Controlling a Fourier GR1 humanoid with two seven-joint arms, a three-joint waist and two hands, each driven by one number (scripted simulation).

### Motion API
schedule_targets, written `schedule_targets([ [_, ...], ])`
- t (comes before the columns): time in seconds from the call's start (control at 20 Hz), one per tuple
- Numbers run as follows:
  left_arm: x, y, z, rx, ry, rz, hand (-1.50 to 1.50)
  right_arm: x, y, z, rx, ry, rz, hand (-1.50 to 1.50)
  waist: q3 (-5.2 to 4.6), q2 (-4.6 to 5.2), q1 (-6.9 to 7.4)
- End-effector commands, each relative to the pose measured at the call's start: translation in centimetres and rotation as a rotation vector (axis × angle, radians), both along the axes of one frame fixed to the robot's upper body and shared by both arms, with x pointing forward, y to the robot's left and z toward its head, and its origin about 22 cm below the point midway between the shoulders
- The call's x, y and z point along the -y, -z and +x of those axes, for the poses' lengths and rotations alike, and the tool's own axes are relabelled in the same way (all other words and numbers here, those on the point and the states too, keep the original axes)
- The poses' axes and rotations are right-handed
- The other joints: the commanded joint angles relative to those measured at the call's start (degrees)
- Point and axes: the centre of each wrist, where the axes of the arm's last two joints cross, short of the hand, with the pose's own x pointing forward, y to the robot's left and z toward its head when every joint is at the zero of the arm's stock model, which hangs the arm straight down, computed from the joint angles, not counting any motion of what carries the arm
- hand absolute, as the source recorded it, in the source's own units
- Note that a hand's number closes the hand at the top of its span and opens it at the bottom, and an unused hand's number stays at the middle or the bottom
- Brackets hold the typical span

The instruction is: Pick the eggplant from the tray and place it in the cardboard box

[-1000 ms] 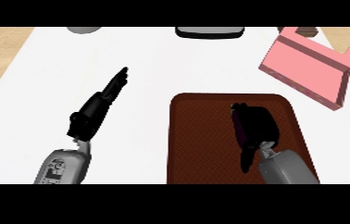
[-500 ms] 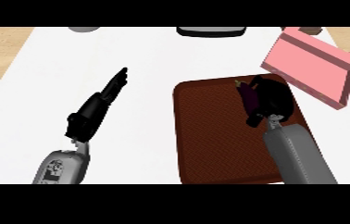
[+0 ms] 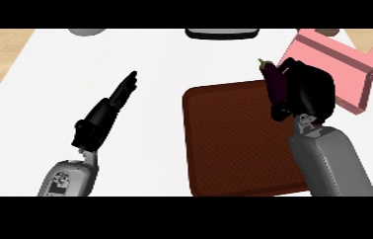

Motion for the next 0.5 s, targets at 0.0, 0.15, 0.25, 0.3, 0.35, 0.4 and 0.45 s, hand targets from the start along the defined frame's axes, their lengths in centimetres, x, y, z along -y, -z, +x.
schedule_targets([
  [0.0,-1.2,1.2,-0.9,-0.002,0.004,0.011,0.0,-1.7,-4.3,-2.5,0.085,-0.033,0.014,1.5,-0.01,-0.02,0.02],
  [0.15,-0.5,0.6,-0.9,0.009,-0.001,0.018,0.0,-2.3,-7.5,-3.6,0.164,-0.055,0.074,1.5,0.01,-0.04,0.1],
  [0.25,-1.1,1.1,-0.5,0.001,0.014,0.004,0.0,-3.3,-9.9,-3.0,0.244,-0.03,0.091,1.5,0.0,0.1,0.44],
  [0.3,-0.1,0.4,0.0,0.001,-0.003,0.0,0.0,-3.0,-9.7,-6.4,0.264,-0.037,0.085,1.5,0.01,-0.1,-0.31],
  [0.35,-0.7,0.4,0.4,-0.009,0.005,0.004,0.0,-2.7,-11.2,-5.6,0.296,0.007,0.079,1.5,0.0,0.02,-0.06],
  [0.4,-0.7,-0.9,0.8,0.001,0.007,0.01,0.0,-3.0,-12.2,-4.7,0.303,0.036,0.092,1.5,0.01,0.07,0.26],
  [0.45,0.8,-0.8,-1.3,-0.002,0.005,-0.015,0.0,-1.9,-11.3,-6.2,0.312,0.028,0.121,1.5,0.04,-0.03,0.29],
])
